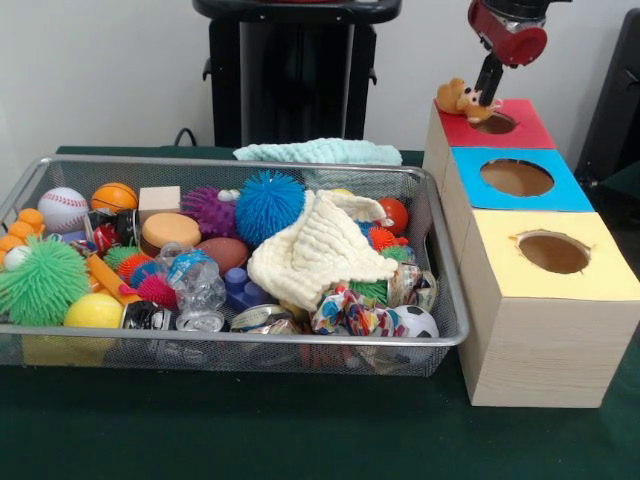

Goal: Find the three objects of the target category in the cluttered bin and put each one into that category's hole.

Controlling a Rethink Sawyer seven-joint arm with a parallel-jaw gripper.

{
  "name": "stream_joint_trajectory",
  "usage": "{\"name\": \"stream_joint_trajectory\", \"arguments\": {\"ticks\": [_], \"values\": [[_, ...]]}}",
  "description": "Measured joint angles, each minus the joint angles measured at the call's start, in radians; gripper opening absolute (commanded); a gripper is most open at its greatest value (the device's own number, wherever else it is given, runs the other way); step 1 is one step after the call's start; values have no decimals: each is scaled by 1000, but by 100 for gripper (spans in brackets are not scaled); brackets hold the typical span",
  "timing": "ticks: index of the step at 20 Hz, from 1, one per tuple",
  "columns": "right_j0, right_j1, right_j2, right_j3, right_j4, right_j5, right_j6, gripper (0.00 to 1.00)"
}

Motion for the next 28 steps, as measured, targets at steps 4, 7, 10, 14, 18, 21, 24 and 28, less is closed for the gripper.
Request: {"name": "stream_joint_trajectory", "arguments": {"ticks": [4,7,10,14,18,21,24,28], "values": [[12,4,8,-1,18,-7,32,0],[11,9,14,-2,25,-15,41,0],[12,20,26,-6,37,-31,53,0],[11,32,47,-9,55,-56,60,0],[8,44,70,-14,71,-82,60,0],[6,55,88,-23,86,-103,60,0],[6,82,96,-34,89,-113,60,0],[6,109,96,-48,88,-113,61,0]]}}
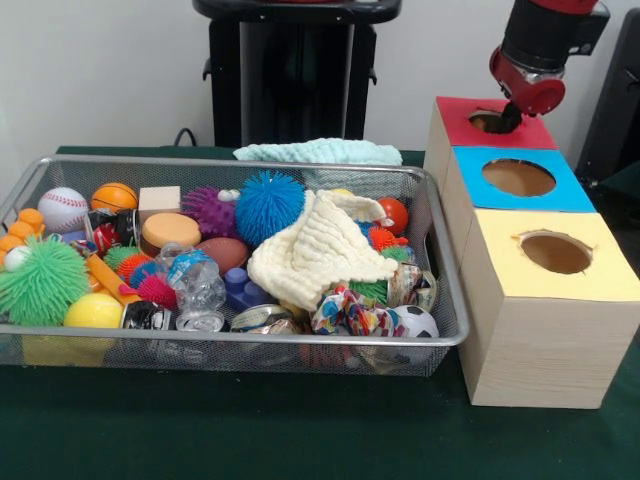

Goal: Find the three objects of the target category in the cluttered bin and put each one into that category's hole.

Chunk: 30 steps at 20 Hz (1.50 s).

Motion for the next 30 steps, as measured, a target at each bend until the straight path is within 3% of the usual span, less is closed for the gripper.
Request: {"name": "stream_joint_trajectory", "arguments": {"ticks": [1,2,17,25,30], "values": [[2,17,-2,-9,-1,0,2,0],[6,35,-4,-17,-1,1,4,100],[7,47,-37,-22,-19,18,5,100],[3,-29,-125,-75,-123,174,5,100],[3,-20,-132,-103,-166,200,6,100]]}}
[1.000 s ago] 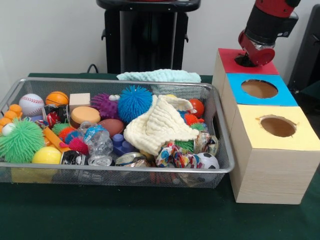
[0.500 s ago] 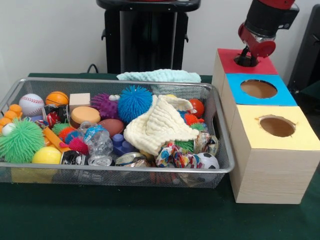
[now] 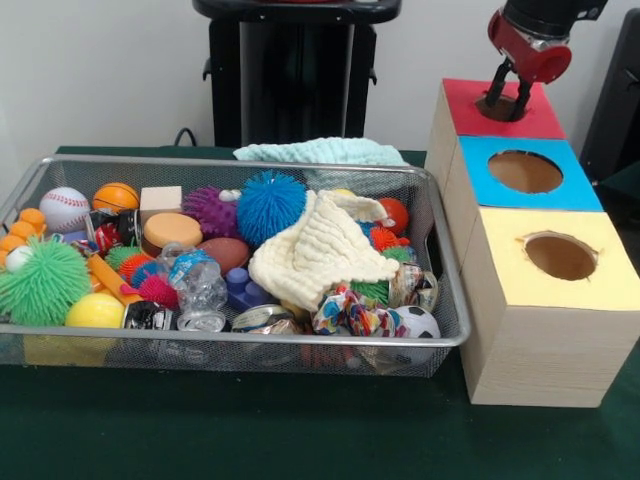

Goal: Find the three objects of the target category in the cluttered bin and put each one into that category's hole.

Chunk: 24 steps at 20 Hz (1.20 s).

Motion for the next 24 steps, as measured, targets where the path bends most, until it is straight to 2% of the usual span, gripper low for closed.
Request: {"name": "stream_joint_trajectory", "arguments": {"ticks": [9,18,24], "values": [[-8,2,-1,-30,-56,28,50,100],[-72,-39,53,1,-64,21,53,100],[-77,-45,58,-1,-87,17,53,100]]}}
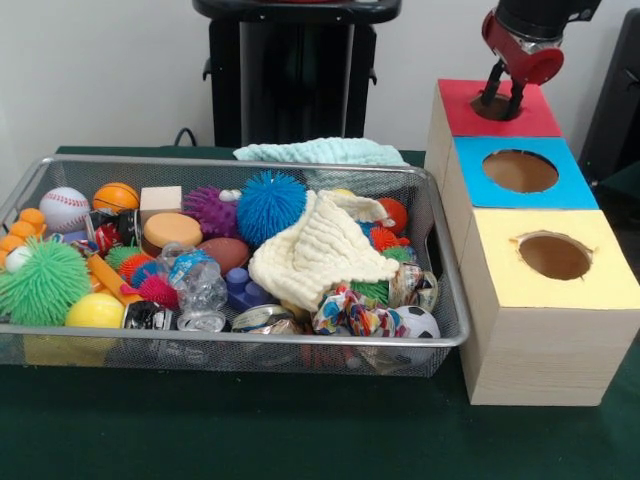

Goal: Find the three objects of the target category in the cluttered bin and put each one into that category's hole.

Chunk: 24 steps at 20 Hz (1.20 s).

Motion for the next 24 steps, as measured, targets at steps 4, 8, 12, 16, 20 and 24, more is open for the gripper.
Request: {"name": "stream_joint_trajectory", "arguments": {"ticks": [4,8,12,16,20,24], "values": [[-4,-19,-12,-5,-37,1,0,0],[-19,-71,-41,-29,-70,4,0,0],[-33,-115,-72,-61,-79,6,0,0],[-41,-149,-95,-100,-82,12,0,0],[-45,-167,-115,-144,-98,52,0,0],[-59,-174,-122,-181,-117,91,0,0]]}}
